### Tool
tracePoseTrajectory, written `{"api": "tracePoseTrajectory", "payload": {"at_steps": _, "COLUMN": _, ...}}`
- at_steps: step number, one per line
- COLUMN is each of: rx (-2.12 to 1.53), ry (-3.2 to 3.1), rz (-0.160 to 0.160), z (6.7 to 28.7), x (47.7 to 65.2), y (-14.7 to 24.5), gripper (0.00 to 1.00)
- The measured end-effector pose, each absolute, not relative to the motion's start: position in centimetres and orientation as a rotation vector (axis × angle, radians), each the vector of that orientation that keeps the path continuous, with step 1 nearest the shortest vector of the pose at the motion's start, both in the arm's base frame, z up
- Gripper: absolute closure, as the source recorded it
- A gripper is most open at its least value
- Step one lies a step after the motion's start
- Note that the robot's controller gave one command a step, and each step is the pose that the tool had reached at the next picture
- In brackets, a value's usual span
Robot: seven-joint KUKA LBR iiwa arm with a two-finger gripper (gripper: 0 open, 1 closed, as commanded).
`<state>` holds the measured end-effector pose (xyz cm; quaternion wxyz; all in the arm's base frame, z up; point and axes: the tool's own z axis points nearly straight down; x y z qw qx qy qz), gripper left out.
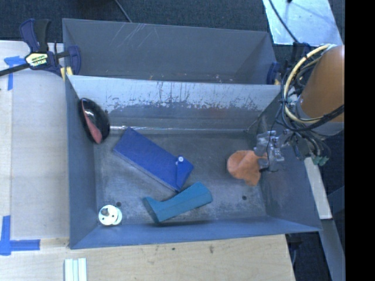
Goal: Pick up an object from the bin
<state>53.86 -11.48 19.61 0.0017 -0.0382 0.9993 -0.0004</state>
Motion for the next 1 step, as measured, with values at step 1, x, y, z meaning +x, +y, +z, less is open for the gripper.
{"api": "tracePoseTrajectory", "payload": {"at_steps": 1, "rx": -0.11, "ry": 3.126, "rz": -0.006, "z": 38.59, "x": 54.54, "y": -11.11, "gripper": 1.0}}
